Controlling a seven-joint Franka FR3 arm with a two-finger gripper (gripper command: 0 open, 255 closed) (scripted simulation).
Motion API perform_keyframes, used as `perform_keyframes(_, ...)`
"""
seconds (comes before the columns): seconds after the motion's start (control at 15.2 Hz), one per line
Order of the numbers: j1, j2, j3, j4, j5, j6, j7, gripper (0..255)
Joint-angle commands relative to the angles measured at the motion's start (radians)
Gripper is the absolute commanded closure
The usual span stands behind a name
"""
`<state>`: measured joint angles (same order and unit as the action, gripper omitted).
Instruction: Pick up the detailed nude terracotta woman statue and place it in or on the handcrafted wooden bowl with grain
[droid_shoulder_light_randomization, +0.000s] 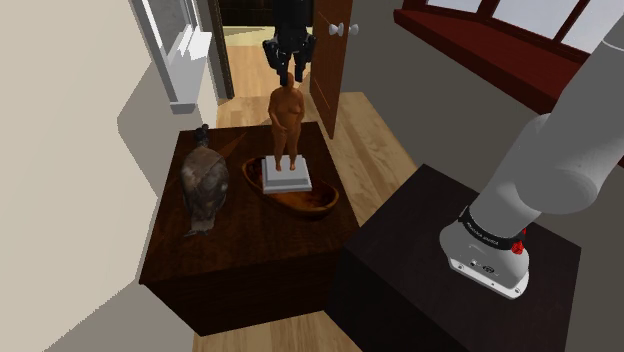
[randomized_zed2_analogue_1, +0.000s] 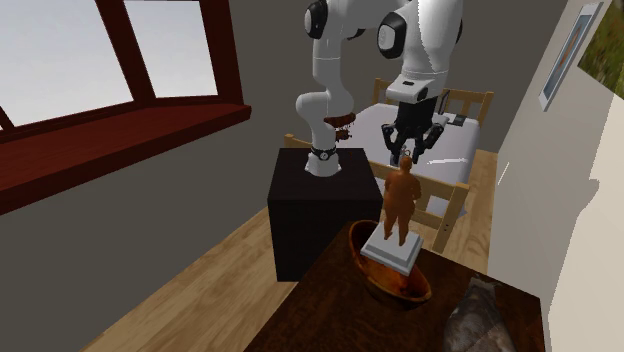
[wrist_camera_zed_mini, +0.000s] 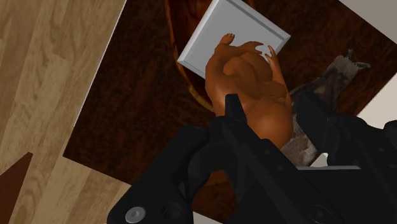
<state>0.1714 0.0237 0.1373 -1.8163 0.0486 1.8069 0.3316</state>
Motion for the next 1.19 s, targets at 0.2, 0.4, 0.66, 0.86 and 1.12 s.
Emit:
perform_keyframes(0.2,-0.001,-0.002,-0.001,-0.015,0.000,0.016,-0.003,255)
perform_keyframes(0.4,-0.001,-0.002,-0.001,-0.015,0.000,0.016,-0.003,255)
perform_keyframes(0.66,-0.001,-0.002,-0.001,-0.015,0.000,0.016,-0.003,0)
perform_keyframes(0.86,-0.002,-0.003,-0.002,0.017,0.000,-0.017,-0.002,0)
perform_keyframes(1.12,-0.003,0.002,-0.003,0.116,-0.001,-0.112,-0.001,0)
